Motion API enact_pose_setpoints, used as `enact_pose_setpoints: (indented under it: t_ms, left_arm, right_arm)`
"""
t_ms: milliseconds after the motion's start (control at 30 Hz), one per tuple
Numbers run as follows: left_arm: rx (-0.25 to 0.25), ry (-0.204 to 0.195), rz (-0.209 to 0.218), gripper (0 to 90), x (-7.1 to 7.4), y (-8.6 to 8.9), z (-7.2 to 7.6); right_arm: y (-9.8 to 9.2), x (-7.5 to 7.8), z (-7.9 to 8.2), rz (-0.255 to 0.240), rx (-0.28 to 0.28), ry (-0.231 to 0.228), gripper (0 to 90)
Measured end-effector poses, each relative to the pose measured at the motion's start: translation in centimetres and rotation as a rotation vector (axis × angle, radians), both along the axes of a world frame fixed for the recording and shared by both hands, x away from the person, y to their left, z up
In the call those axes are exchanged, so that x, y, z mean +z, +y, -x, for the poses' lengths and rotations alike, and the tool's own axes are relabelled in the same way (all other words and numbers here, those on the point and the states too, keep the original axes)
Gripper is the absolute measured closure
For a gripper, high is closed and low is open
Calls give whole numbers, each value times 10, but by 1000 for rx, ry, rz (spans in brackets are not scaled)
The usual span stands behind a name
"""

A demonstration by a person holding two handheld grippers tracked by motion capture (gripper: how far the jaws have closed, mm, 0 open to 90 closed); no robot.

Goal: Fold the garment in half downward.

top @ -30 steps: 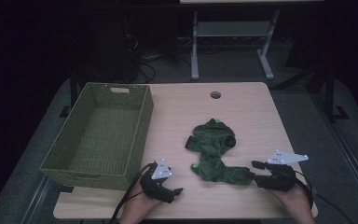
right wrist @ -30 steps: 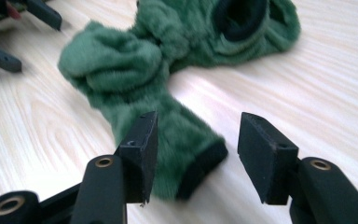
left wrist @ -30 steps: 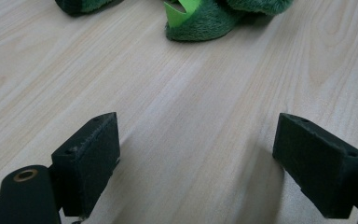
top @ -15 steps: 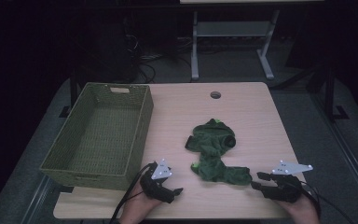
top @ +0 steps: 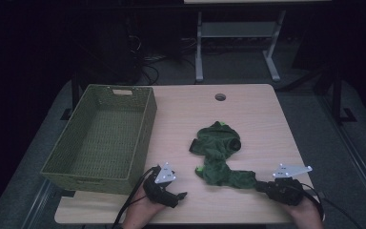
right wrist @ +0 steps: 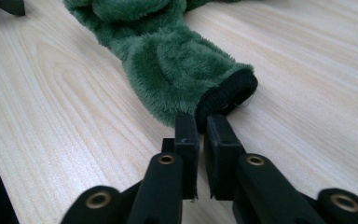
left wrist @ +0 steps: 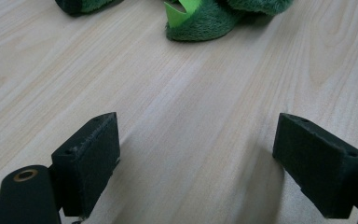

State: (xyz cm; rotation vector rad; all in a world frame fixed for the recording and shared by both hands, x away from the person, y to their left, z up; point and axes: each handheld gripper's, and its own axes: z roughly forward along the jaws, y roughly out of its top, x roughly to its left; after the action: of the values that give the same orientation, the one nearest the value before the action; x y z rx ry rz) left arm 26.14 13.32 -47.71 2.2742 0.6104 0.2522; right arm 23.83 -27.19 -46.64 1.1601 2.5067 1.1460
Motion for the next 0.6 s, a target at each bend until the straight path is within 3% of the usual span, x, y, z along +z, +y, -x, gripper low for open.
enact_pose_setpoints:
  t_ms: [367,600]
  left_arm:
    - [0,0,0,139,0,0,0]
    - [0,0,0,139,0,0,0]
  right_arm:
    - [-17,15,2,20,-37,-81,853]
    - [-19,31,4,-22,-25,-127,852]
